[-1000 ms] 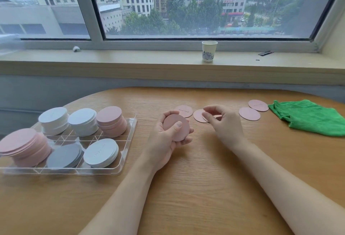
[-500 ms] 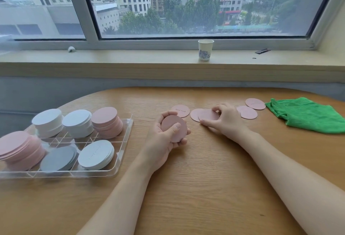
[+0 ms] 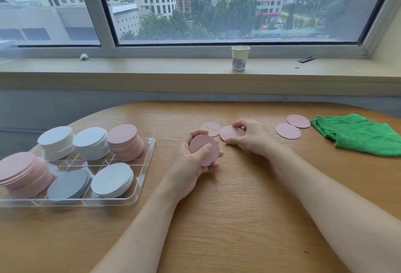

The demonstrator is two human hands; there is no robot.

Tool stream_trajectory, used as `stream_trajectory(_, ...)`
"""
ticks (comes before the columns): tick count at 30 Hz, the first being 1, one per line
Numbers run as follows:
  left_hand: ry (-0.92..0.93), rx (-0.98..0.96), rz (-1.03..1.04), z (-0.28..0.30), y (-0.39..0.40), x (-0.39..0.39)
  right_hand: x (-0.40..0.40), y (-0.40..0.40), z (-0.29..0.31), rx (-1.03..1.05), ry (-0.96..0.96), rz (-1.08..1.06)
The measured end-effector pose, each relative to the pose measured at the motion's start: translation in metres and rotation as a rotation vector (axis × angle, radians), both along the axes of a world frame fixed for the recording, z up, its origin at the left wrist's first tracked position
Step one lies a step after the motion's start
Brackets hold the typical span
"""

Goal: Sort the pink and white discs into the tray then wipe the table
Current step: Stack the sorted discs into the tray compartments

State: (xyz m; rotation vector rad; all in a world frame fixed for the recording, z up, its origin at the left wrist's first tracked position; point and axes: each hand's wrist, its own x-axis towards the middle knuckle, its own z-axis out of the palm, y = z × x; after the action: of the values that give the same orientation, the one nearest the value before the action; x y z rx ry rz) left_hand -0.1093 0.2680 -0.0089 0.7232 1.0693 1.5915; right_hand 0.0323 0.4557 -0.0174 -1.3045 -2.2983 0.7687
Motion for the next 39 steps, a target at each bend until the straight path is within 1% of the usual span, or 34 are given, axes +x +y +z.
stream_trajectory(3, 0.011, -0.003, 0.004, 0.001, 0.0, 0.0, -0.001, 0.002, 0.002, -0.143, 0.148, -0.005)
stream_trajectory(8, 0.001, -0.016, 0.034, 0.0, 0.001, 0.0, 0.011, -0.002, -0.007, -0.14, 0.406, -0.02)
stream_trajectory(12, 0.001, 0.0, 0.068, -0.002, 0.002, -0.001, 0.024, -0.018, -0.004, -0.209, 0.702, -0.008)
stream_trajectory(16, 0.005, 0.018, 0.09, -0.002, 0.001, -0.002, 0.032, -0.042, 0.007, -0.365, 0.96, 0.046)
stream_trajectory(18, 0.007, 0.017, 0.1, -0.002, 0.001, -0.002, 0.032, -0.057, 0.013, -0.473, 1.04, 0.098)
stream_trajectory(21, 0.022, -0.007, 0.103, 0.0, 0.002, 0.0, 0.026, -0.078, 0.015, -0.518, 1.043, 0.134)
stream_trajectory(25, -0.012, -0.027, 0.045, 0.002, 0.001, 0.006, 0.013, -0.098, 0.011, -0.358, 0.9, 0.086)
stream_trajectory(31, -0.039, 0.001, -0.013, 0.005, -0.001, 0.011, 0.002, -0.111, 0.006, -0.146, 0.775, 0.058)
stream_trajectory(34, -0.033, 0.009, -0.056, 0.003, -0.002, 0.009, 0.001, -0.11, 0.007, -0.133, 0.772, 0.048)
stream_trajectory(36, -0.069, 0.015, -0.064, 0.002, -0.003, 0.007, 0.001, -0.103, 0.009, -0.154, 0.786, 0.036)
stream_trajectory(38, -0.097, 0.016, -0.023, 0.003, -0.003, 0.002, 0.0, -0.09, 0.01, -0.145, 0.776, -0.001)
stream_trajectory(39, -0.106, 0.017, 0.014, 0.004, -0.004, -0.001, -0.002, -0.081, 0.009, -0.104, 0.725, -0.018)
